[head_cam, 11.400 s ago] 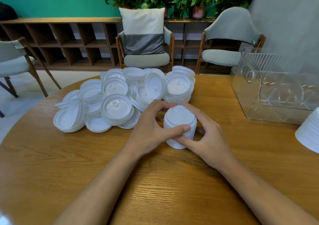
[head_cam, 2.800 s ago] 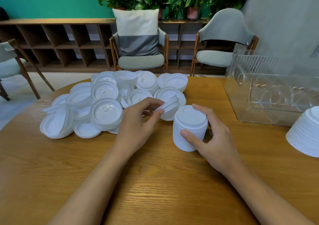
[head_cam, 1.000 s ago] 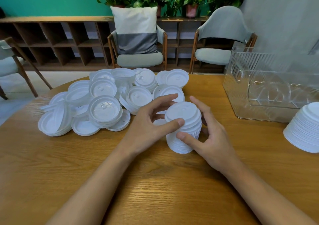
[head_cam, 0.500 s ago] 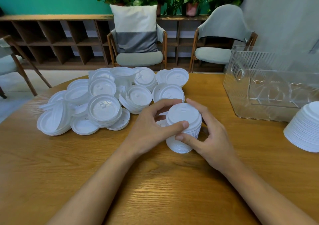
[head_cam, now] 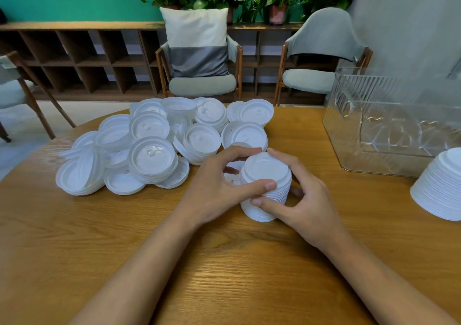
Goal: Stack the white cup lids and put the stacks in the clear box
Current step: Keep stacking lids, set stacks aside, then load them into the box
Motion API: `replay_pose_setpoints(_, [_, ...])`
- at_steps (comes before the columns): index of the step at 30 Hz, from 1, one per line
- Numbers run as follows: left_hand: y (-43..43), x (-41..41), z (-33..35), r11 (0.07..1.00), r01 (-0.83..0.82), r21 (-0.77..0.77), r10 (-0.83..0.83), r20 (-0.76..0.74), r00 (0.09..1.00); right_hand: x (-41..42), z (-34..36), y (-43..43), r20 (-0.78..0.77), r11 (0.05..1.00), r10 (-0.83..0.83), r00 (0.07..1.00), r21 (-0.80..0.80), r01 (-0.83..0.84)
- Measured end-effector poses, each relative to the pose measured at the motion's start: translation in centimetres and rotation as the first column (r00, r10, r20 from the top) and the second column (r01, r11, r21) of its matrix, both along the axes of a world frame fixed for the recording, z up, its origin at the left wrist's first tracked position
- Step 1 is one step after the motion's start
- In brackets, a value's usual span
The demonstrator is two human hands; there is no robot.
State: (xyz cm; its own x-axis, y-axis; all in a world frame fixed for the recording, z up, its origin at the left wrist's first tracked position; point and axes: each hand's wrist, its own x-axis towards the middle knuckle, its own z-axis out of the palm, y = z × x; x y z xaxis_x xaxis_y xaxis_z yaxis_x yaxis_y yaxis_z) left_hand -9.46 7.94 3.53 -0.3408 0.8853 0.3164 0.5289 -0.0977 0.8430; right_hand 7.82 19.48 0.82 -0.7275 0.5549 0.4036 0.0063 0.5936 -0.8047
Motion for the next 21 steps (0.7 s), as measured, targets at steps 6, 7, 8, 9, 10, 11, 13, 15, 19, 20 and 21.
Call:
replay_pose_setpoints(6, [-0.8, -2.4, -0.6, 0.984, -0.140, 0.112, 0.155, -0.134, 0.979, 0.0, 0.0, 0.2, 0.010, 0.998, -0.039, 0.999, 0.054, 0.039])
replay_pose_setpoints(7, [-0.9, -2.9, -0.7, 0.981, -0.168, 0.094, 0.184, -0.204, 0.962, 0.1, 0.1, 0.3, 0.007, 0.997, -0.051, 0.999, 0.061, 0.051])
replay_pose_setpoints(8, [-0.9, -3.4, -0.8, 0.983, -0.179, 0.050, 0.186, -0.283, 0.941, 0.1, 0.1, 0.4, 0.002, 0.996, -0.060, 0.998, 0.064, 0.059])
replay_pose_setpoints(9, [-0.9, -3.7, -1.0, 0.983, -0.183, -0.009, 0.168, -0.357, 0.919, 0.2, 0.1, 0.4, -0.003, 0.996, -0.063, 0.998, 0.064, 0.063])
replay_pose_setpoints(10, [-1.0, -4.0, -1.1, 0.981, -0.182, -0.071, 0.138, -0.412, 0.901, 0.2, 0.1, 0.5, -0.009, 0.996, -0.062, 0.998, 0.063, 0.062])
replay_pose_setpoints(11, [-1.0, -4.2, -1.1, 0.976, -0.180, -0.124, 0.107, -0.446, 0.888, 0.2, 0.2, 0.5, -0.015, 0.996, -0.060, 0.998, 0.062, 0.061])
replay_pose_setpoints(13, [-1.0, -4.4, -1.2, 0.968, -0.170, -0.187, 0.061, -0.482, 0.874, 0.2, 0.2, 0.5, -0.024, 0.996, -0.057, 0.998, 0.060, 0.059])
replay_pose_setpoints(15, [-1.0, -4.5, -1.3, 0.964, -0.165, -0.210, 0.036, -0.509, 0.860, 0.2, 0.2, 0.5, -0.025, 0.997, -0.053, 0.998, 0.059, 0.055])
replay_pose_setpoints(19, [-0.9, -4.7, -1.6, 0.954, -0.170, -0.246, 0.018, -0.520, 0.854, 0.3, 0.2, 0.5, -0.011, 0.997, -0.058, 0.998, 0.056, 0.058])
replay_pose_setpoints(20, [-0.9, -4.7, -1.7, 0.954, -0.173, -0.244, 0.025, -0.509, 0.860, 0.3, 0.2, 0.5, -0.010, 0.997, -0.059, 0.998, 0.056, 0.059])
replay_pose_setpoints(21, [-0.9, -4.7, -1.7, 0.956, -0.178, -0.236, 0.038, -0.498, 0.867, 0.3, 0.2, 0.5, -0.010, 0.997, -0.059, 0.998, 0.057, 0.059])
